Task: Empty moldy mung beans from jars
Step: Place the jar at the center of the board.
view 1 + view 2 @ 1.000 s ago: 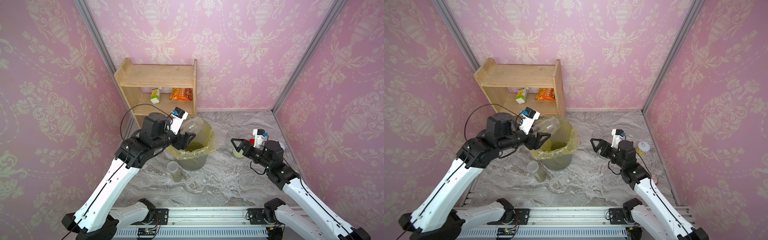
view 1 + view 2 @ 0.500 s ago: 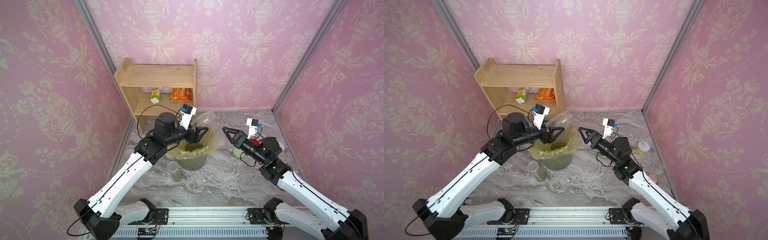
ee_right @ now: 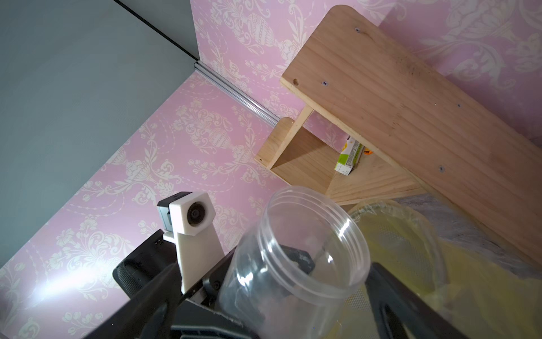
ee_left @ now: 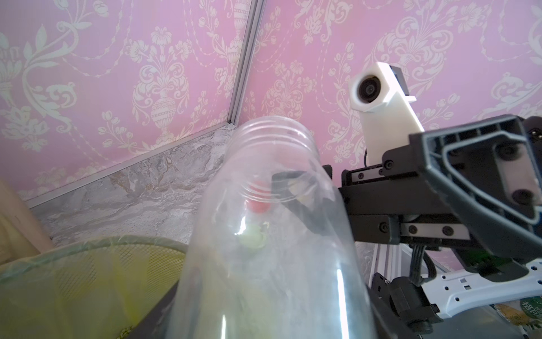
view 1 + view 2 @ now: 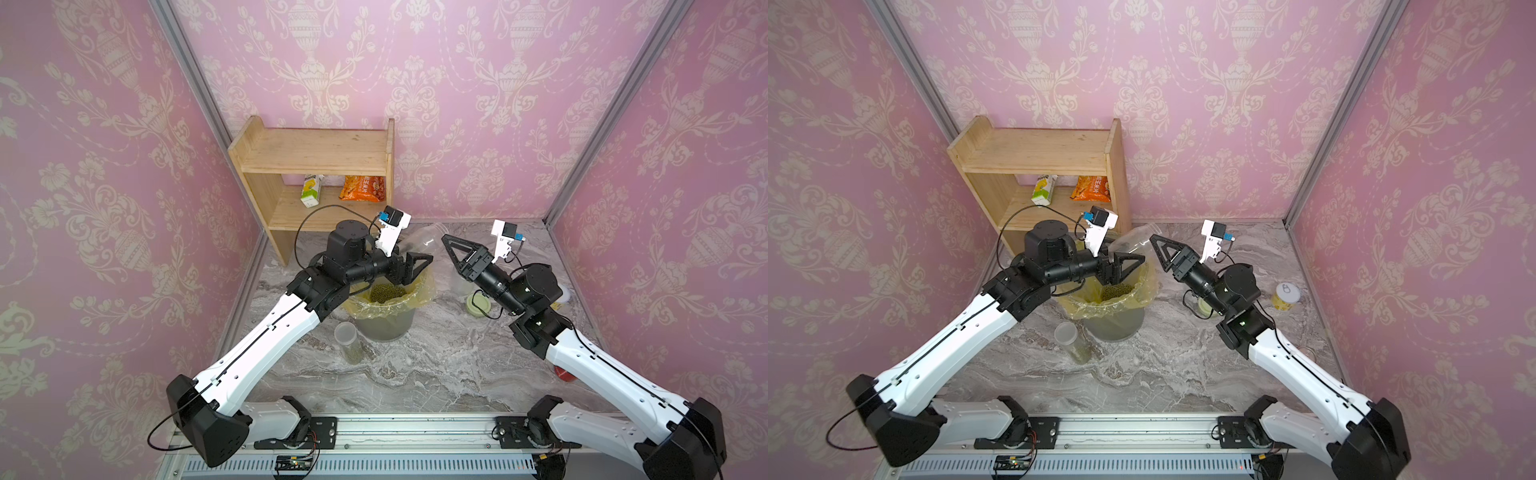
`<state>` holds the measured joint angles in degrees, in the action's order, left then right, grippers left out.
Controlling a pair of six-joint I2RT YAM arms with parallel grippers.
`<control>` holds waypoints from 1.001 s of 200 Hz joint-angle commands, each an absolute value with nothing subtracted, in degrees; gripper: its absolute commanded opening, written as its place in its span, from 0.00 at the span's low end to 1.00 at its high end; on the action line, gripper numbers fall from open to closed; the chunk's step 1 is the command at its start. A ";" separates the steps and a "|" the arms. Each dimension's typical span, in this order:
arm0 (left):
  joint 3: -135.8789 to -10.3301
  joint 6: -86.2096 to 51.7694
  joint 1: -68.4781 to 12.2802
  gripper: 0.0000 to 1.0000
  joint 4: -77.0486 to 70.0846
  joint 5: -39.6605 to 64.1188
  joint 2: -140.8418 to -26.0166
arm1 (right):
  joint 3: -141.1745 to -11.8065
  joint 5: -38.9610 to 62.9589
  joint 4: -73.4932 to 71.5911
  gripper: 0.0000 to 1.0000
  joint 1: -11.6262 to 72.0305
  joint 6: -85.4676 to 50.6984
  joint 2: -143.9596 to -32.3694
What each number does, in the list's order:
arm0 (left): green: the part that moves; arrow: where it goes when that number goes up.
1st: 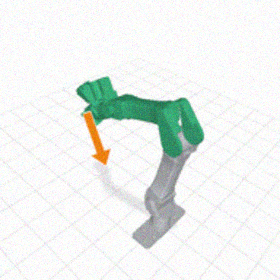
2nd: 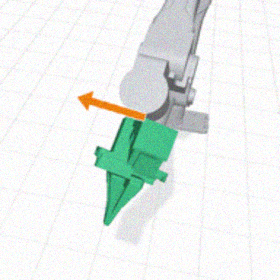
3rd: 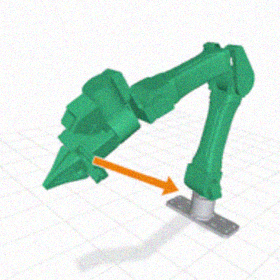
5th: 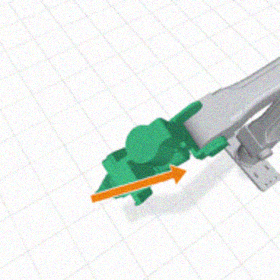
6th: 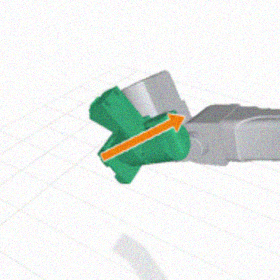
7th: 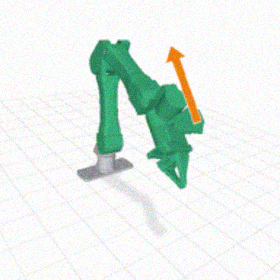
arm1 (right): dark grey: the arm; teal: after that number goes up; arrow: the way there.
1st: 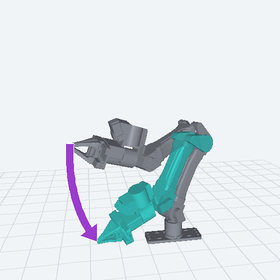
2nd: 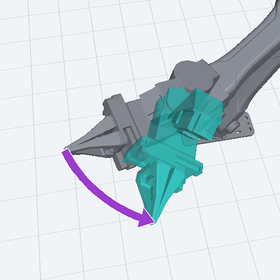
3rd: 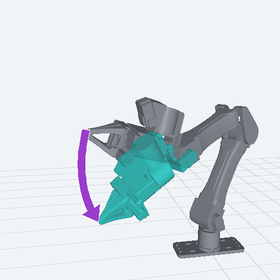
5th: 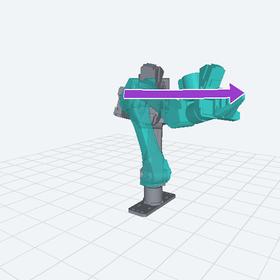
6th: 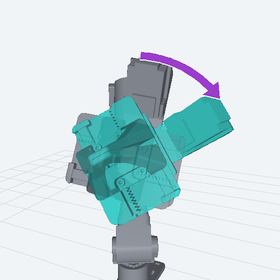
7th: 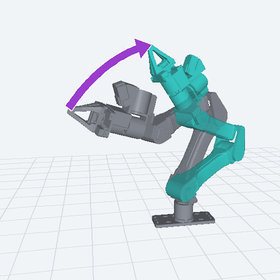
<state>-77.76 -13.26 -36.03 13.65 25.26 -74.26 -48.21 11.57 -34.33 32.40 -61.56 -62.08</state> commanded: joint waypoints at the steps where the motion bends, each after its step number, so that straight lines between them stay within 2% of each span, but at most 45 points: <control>1: -79.63 -13.84 -36.95 0.36 10.95 27.03 -74.71 | -50.75 10.72 -35.72 1.00 32.72 -63.25 -64.42; 63: -79.01 -11.94 -38.22 0.36 10.15 26.80 -74.41 | -49.10 6.13 -40.77 1.00 33.04 -64.55 -66.22; 113: -77.26 -10.71 -38.30 0.36 10.63 27.75 -73.39 | -50.86 6.13 -37.37 1.00 33.05 -62.95 -65.57; 134: -77.58 -9.86 -38.25 0.36 10.87 29.01 -73.38 | -52.38 7.38 -36.17 0.94 33.05 -63.28 -66.60; 150: -78.42 -8.91 -38.37 0.36 12.32 29.99 -73.65 | -53.68 7.78 -32.63 0.84 33.05 -62.82 -66.83; 200: -80.95 -2.00 -38.28 0.37 19.03 26.42 -72.77 | -54.85 10.65 -25.16 0.78 33.01 -61.66 -65.13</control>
